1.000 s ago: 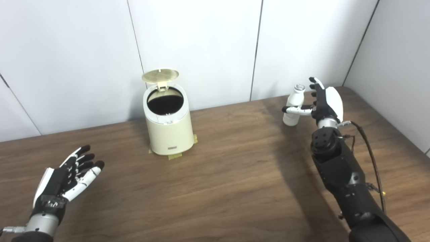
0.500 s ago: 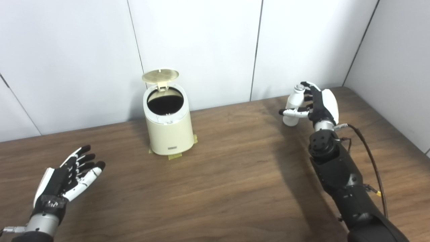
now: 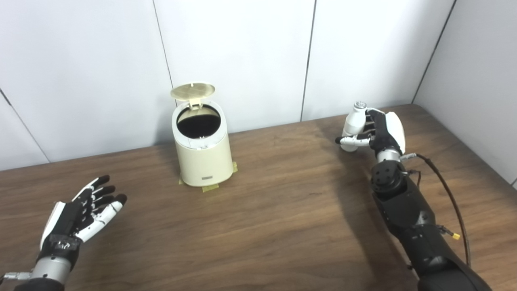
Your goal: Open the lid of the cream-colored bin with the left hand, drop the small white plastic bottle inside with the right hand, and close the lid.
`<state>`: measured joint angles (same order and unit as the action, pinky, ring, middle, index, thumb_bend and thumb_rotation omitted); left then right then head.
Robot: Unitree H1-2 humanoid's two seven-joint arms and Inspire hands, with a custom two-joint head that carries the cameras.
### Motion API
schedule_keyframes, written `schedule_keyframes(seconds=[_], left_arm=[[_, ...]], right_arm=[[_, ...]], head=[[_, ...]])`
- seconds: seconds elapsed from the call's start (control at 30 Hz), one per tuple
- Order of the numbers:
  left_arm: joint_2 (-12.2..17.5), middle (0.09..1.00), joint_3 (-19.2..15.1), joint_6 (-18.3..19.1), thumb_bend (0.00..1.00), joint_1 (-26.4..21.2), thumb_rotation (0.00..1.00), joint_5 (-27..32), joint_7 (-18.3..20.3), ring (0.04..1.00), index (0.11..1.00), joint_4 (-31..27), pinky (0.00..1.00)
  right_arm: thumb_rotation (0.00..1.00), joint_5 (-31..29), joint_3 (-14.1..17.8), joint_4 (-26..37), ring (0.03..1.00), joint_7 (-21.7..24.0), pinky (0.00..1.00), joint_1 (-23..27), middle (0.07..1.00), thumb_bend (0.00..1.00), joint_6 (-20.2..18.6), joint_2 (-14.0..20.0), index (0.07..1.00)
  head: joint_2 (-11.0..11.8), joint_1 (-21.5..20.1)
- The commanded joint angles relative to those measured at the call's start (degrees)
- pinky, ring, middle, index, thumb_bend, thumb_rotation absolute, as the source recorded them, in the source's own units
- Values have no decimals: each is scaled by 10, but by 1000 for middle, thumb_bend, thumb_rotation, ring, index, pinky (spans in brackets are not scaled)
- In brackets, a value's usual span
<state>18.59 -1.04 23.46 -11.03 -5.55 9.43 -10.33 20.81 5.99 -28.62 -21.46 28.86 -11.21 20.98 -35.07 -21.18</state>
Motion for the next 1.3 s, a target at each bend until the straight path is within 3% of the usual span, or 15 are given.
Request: schedule_keyframes(seconds=[0.0, 0.23, 0.5, 0.87, 1.07, 1.27], left_arm=[[8, 858, -4, -7, 614, -24, 437, -1, -2, 834, 934, -17, 780], [8, 859, -3, -9, 613, -25, 431, -2, -2, 839, 936, -12, 792], [13, 843, 3, -22, 634, -23, 463, -19, -3, 826, 922, -7, 791], [7, 855, 8, -14, 660, -20, 463, -23, -3, 841, 928, -10, 824], [3, 853, 14, -15, 658, -18, 461, -28, -5, 839, 925, -13, 821], [-7, 843, 21, -19, 704, -16, 484, -33, -11, 833, 917, -10, 815]], right_arm=[[8, 3, 11, 4, 495, -34, 430, 25, 481, 590, 26, 8, 549], [0, -7, 22, -1, 450, -62, 424, 24, 497, 522, 38, 1, 483], [0, -1, 15, 17, 441, -69, 423, 14, 495, 520, 41, 5, 492], [0, 23, -7, 134, 433, -60, 397, -4, 495, 521, 46, -5, 487], [0, 42, -26, 234, 422, -24, 405, -7, 488, 520, 2, -24, 498], [0, 53, -49, 282, 432, 1, 415, -6, 475, 520, 31, -38, 507]], head=[[-1, -1], [-2, -1], [-5, 1], [-4, 20], [-4, 39], [-2, 64]])
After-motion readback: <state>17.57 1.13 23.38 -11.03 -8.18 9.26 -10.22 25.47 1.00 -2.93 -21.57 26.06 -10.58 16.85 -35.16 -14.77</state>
